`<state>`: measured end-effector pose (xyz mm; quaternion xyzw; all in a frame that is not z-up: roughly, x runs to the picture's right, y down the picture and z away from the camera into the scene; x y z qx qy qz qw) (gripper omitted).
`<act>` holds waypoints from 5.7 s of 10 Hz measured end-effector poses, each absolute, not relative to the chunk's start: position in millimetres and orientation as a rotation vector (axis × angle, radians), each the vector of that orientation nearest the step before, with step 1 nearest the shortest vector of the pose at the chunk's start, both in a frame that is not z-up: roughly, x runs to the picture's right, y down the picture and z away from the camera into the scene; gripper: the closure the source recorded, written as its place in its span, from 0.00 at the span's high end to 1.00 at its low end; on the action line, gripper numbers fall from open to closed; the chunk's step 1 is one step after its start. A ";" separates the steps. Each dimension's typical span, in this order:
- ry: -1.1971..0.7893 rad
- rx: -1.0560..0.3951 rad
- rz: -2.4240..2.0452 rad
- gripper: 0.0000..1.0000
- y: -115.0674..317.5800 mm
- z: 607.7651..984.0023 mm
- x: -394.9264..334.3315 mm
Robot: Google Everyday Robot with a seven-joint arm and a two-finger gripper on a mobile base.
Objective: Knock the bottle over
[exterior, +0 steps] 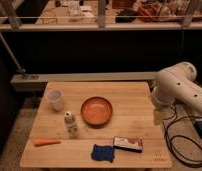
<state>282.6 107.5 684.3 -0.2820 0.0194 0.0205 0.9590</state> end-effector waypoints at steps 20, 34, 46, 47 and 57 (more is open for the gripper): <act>0.012 -0.554 -0.026 0.80 102.0 685.0 229.6; -0.108 -0.526 -0.228 0.80 112.9 680.2 134.5; -0.243 -0.499 -0.427 0.80 133.3 684.8 48.9; -0.250 -0.497 -0.440 0.80 134.8 685.2 42.2; -0.333 -0.479 -0.531 0.21 147.3 687.8 1.0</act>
